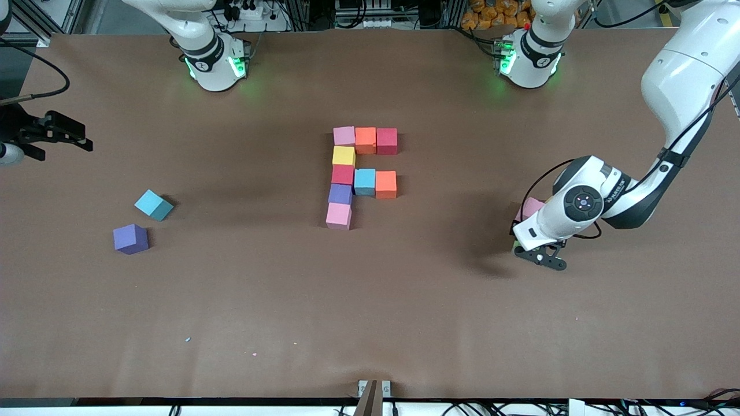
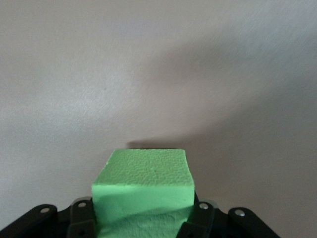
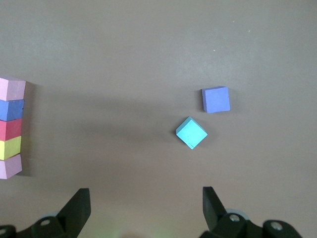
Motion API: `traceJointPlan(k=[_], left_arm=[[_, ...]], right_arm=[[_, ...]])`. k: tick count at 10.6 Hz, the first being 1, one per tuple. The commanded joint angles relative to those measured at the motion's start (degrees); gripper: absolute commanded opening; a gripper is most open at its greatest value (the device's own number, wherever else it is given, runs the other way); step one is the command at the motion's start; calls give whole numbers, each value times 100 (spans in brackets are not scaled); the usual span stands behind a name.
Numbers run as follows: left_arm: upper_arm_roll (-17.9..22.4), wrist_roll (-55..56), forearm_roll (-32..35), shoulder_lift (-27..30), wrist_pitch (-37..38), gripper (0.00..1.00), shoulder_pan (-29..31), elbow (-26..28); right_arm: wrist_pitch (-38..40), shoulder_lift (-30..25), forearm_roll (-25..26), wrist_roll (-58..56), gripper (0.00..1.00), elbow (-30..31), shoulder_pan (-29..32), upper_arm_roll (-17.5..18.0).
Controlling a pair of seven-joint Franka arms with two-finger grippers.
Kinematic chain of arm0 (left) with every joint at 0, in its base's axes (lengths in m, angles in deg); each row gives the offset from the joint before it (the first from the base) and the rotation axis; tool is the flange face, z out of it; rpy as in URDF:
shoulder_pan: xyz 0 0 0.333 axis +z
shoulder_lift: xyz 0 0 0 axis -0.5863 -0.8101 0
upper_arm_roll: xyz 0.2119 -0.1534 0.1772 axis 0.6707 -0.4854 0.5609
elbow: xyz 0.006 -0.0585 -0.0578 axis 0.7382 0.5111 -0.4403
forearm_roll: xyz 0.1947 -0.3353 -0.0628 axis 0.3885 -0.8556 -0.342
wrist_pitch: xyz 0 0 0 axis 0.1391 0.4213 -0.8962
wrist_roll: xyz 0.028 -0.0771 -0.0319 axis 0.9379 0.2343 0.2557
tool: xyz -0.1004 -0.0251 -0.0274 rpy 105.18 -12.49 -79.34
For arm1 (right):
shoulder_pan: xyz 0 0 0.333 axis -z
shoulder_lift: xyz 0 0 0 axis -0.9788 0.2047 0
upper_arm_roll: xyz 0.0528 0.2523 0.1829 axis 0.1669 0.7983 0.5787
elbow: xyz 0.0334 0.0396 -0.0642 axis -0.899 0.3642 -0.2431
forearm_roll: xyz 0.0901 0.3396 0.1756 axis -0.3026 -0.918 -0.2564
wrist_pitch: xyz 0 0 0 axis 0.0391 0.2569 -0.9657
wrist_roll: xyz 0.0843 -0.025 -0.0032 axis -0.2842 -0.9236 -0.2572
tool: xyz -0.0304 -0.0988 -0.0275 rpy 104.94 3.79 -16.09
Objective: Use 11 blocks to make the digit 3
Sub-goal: 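Grasp the green cube with the left gripper, then carry the green cube with the left gripper to the orange cube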
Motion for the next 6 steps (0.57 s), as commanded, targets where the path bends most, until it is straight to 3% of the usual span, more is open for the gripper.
traceJointPlan(k=[1,3,6], left_arm=[[-249,1203,-317,159,11,0,-54,10],[-417,2003,-424,107,11,0,-289,-147],[-382,4032,-591,19,11,0,-1106,-577]], right_arm=[[106,54,82,54,100,-133,95,69],[106,45,82,54,100,-133,104,69],[98,54,82,54,100,-133,104,69]])
